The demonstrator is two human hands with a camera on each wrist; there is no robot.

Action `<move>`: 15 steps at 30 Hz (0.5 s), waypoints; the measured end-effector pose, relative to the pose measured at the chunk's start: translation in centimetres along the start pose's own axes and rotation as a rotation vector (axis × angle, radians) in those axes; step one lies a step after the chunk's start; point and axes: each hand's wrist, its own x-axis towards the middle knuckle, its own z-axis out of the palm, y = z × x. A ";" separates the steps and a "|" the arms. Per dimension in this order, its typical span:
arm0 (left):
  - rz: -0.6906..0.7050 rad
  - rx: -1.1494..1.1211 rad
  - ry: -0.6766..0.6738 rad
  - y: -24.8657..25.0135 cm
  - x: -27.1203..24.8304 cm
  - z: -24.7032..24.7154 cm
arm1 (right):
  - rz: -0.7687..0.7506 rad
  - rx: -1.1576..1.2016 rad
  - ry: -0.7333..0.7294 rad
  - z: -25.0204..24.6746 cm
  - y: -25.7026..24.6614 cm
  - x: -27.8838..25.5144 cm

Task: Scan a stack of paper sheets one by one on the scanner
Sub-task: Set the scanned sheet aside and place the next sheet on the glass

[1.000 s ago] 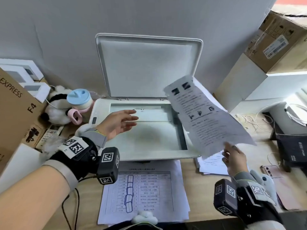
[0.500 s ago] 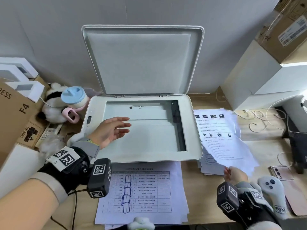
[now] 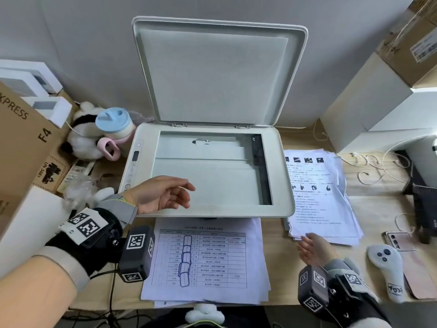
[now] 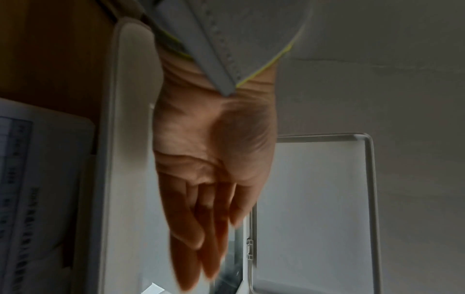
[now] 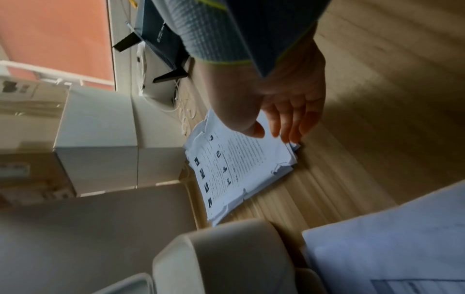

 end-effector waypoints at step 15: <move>-0.355 0.128 0.296 -11.0 -1.6 -3.9 | -0.103 -0.407 -0.128 6.6 6.1 -3.3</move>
